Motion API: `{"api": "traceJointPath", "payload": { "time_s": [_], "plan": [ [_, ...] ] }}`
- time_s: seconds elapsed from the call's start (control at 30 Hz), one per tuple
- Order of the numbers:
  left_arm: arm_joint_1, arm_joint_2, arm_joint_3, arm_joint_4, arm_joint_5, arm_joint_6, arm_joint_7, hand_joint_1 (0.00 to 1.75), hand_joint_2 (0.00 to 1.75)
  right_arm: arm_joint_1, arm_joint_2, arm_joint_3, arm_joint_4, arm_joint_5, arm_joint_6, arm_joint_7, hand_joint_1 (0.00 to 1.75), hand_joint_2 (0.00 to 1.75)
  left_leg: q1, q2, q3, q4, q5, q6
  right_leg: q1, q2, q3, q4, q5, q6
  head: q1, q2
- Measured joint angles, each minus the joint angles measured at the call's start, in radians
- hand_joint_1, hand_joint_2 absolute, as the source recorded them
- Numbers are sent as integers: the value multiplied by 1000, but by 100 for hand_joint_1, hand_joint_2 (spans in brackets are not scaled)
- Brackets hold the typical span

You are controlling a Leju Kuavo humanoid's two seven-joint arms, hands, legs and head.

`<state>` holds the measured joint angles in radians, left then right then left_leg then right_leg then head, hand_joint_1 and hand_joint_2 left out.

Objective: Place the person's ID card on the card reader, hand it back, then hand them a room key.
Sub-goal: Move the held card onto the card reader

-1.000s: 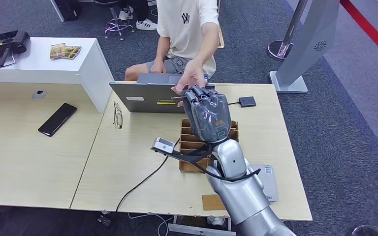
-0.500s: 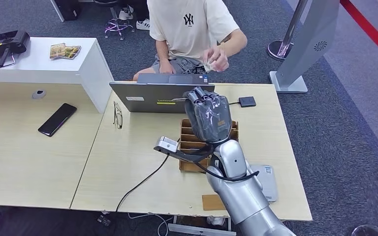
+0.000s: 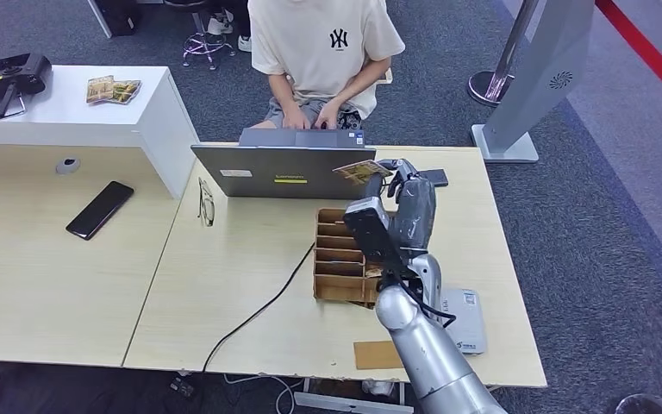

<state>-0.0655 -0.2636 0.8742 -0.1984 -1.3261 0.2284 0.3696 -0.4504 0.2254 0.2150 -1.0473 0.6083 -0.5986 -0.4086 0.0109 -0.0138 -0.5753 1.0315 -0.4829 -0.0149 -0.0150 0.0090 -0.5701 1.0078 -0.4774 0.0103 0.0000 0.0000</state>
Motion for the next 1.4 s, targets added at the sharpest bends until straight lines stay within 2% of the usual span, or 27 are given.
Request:
{"api": "traceJointPath", "payload": {
  "time_s": [0.13,0.37,0.63,0.93,1.4],
  "plan": [
    [2,0,12,0,10,3,0,0,175,29,-14,-41,-26,-117,67,-5,175,175,0,0,0,0,0,0,0,0,0,0,0,0,0,0],
    [4,0,27,0,20,3,0,0,175,62,-48,-123,-37,-227,139,-9,175,175,0,0,0,0,0,0,0,0,0,0,0,0,0,0],
    [6,0,41,0,29,3,0,0,175,85,-88,-198,-27,-273,186,5,175,175,0,0,0,0,0,0,0,0,-1,0,0,0,0,0],
    [8,-1,52,0,39,7,0,0,175,108,-143,-344,50,-359,273,-4,175,175,0,0,-1,0,0,1,0,0,-1,0,0,0,0,0],
    [10,-2,70,0,55,19,13,0,175,193,-158,-437,81,-378,342,-14,175,175,0,0,-1,0,-1,0,0,0,-1,0,0,0,0,0]
  ]
}}
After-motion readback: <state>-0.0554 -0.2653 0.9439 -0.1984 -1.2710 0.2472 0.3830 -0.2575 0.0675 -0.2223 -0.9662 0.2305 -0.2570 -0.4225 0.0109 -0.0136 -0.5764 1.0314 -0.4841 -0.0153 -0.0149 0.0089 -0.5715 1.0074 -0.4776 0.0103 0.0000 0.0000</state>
